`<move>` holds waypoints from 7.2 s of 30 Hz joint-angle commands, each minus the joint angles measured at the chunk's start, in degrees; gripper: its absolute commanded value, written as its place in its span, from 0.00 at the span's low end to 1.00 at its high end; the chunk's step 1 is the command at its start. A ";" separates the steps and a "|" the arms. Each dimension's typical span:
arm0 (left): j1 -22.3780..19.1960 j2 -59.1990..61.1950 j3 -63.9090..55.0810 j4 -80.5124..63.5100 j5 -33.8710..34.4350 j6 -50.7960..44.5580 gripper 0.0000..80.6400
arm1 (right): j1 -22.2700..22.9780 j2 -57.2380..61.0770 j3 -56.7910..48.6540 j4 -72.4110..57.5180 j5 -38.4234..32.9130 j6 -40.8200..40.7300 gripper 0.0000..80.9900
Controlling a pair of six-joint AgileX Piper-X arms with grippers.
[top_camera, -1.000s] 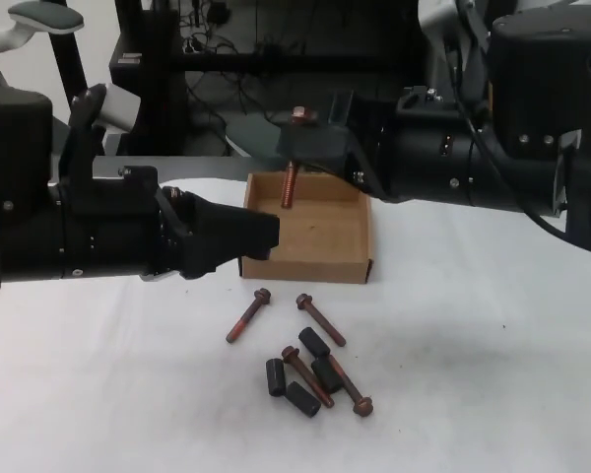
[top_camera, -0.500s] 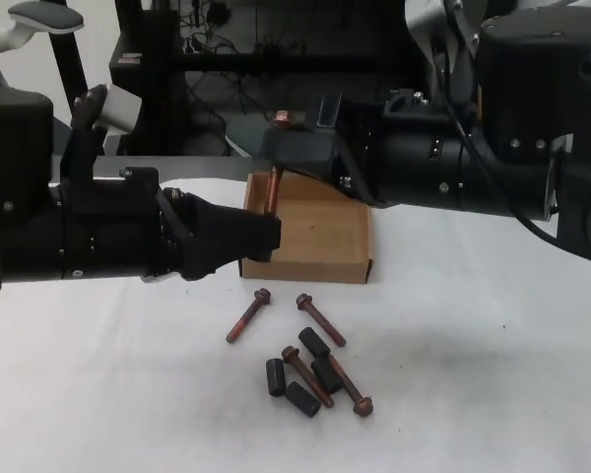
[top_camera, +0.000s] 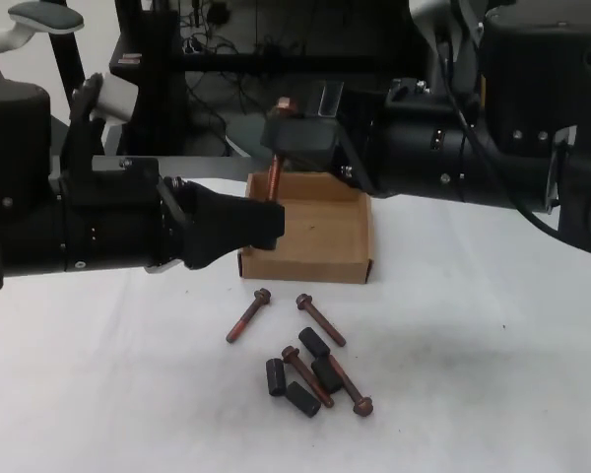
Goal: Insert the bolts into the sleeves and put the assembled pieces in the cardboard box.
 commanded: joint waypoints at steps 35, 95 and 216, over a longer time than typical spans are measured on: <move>0.19 -0.71 -0.52 -3.59 -2.65 0.42 0.02 | 6.51 -3.68 -0.35 5.52 3.56 -10.01 0.01; 0.19 -0.71 -0.52 -3.59 -4.02 0.96 0.02 | 1.90 -6.40 -0.35 17.95 4.23 -10.06 0.82; -7.29 -28.96 10.51 38.71 -30.57 8.23 0.71 | 1.02 -41.32 23.97 46.23 12.64 -16.62 0.57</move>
